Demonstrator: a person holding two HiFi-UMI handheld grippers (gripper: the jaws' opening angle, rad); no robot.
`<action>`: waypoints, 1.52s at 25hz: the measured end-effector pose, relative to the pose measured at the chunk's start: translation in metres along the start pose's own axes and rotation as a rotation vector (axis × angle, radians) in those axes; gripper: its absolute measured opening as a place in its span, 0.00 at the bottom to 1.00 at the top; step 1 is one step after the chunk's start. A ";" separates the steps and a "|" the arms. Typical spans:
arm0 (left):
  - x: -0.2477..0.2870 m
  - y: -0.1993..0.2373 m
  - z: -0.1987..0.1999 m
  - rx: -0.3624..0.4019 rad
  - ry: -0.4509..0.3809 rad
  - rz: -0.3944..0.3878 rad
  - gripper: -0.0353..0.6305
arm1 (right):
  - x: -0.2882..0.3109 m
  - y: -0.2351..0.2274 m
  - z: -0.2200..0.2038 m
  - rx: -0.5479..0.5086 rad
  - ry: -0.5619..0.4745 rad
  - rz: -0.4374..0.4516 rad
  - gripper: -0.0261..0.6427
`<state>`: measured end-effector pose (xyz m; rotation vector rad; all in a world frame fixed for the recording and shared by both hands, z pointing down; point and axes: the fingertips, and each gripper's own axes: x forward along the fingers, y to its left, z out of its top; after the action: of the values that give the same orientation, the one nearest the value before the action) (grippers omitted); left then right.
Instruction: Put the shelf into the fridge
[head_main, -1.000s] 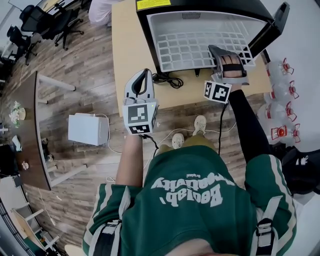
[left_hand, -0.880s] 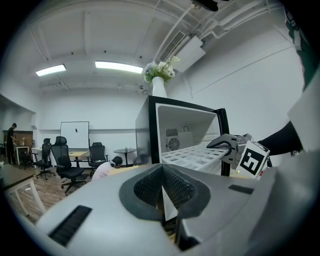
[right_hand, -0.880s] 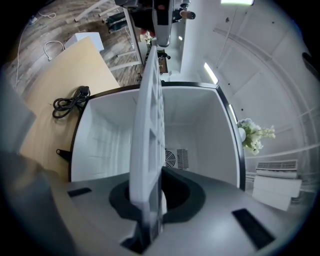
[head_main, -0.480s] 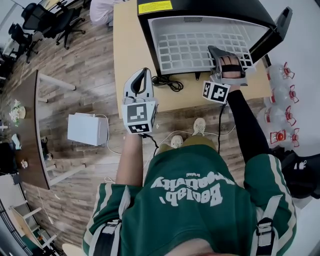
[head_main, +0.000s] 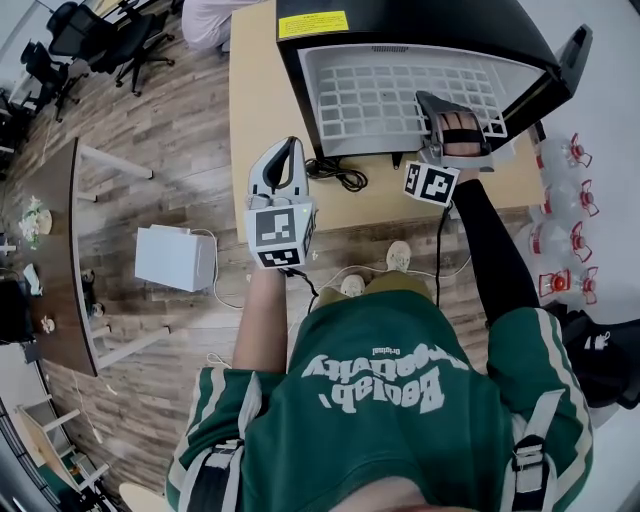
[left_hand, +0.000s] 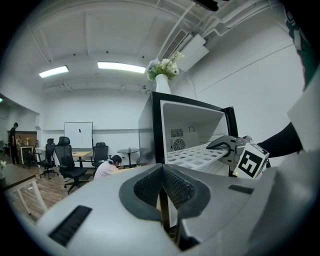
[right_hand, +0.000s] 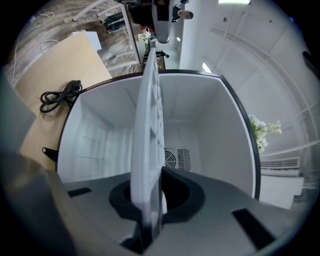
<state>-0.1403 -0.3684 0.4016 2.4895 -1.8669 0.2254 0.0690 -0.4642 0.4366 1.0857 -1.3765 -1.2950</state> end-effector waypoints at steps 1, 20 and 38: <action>0.001 0.001 0.000 -0.002 0.001 0.003 0.05 | 0.002 0.000 0.000 0.000 -0.001 0.000 0.09; 0.024 0.012 0.001 -0.015 0.012 0.046 0.05 | 0.038 -0.003 -0.003 -0.015 -0.020 -0.012 0.08; 0.037 0.016 0.001 -0.026 0.016 0.065 0.05 | 0.058 -0.003 -0.004 -0.024 -0.026 -0.015 0.08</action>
<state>-0.1453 -0.4080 0.4047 2.4055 -1.9336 0.2204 0.0628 -0.5217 0.4371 1.0682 -1.3708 -1.3373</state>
